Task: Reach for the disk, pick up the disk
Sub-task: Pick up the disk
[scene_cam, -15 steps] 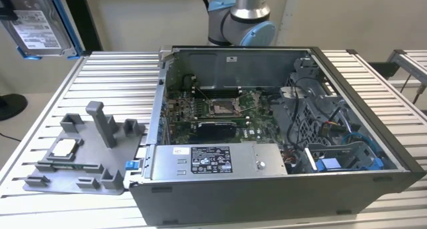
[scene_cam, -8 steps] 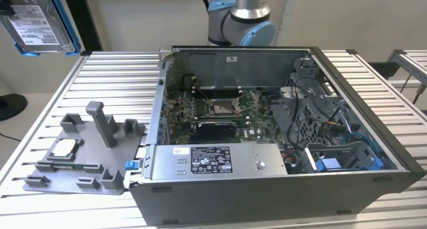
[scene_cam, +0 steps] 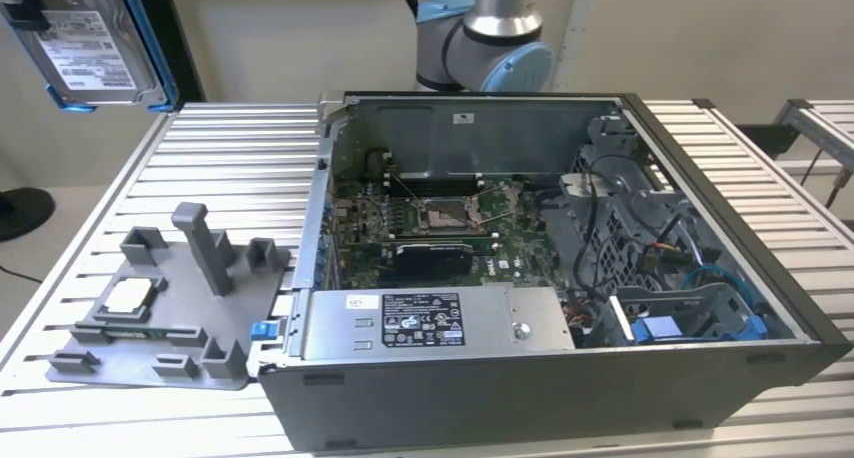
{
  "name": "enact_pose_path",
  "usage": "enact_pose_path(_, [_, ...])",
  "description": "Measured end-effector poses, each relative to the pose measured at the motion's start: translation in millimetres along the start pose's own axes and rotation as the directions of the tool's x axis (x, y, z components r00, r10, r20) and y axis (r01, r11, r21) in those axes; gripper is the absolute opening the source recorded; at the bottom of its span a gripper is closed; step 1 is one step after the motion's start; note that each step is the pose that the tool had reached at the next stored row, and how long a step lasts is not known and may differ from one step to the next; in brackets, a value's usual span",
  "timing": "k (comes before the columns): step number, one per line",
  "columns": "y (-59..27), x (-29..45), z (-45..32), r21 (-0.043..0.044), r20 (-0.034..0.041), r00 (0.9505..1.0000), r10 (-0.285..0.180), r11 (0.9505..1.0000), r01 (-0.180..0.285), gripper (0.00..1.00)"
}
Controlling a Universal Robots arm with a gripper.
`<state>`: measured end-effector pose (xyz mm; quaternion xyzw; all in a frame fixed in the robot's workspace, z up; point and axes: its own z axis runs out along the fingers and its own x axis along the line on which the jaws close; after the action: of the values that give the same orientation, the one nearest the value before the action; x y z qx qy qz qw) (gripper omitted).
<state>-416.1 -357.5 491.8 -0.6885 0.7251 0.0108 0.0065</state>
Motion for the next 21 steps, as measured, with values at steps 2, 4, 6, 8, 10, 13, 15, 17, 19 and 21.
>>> enact_pose_path(2, [-5.7, -0.3, 0.0, 0.0, 0.0, 1.0, 0.0, 1.0, 0.0, 0.0])
enact_pose_path(4, [-11.0, -0.5, 0.0, 0.0, 0.0, 1.0, 0.0, 1.0, 0.0, 0.0])
enact_pose_path(6, [-15.9, -0.8, -0.1, -0.0001, 0.0, 1.0, 0.0, 1.0, 0.0, 0.0])
enact_pose_path(8, [-19.7, -1.0, -0.1, 0.0, 0.0, 1.0, 0.0, 1.0, 0.0, 0.0])
enact_pose_path(10, [-23.3, -1.2, -0.1, 0.0, 0.0001, 1.0, 0.0, 1.0, 0.0, 0.0])
enact_pose_path(13, [-28.9, -1.5, -0.2, -0.0001, 0.0, 1.0, 0.0, 1.0, 0.0, 0.0])
enact_pose_path(15, [-32.5, -1.7, -0.2, -0.0001, 0.0, 1.0, 0.0, 1.0, 0.0, 0.0])
enact_pose_path(17, [-36.0, -1.9, -0.2, -0.0001, 0.0, 1.0, 0.0, 1.0, 0.0, 0.0])
enact_pose_path(19, [-39.3, -2.0, -0.2, 0.0, 0.0, 1.0, 0.0, 1.0, 0.0, 0.0])
enact_pose_path(21, [-42.5, -2.2, -0.2, 0.0, 0.0, 1.0, 0.0, 1.0, 0.0, 0.0])
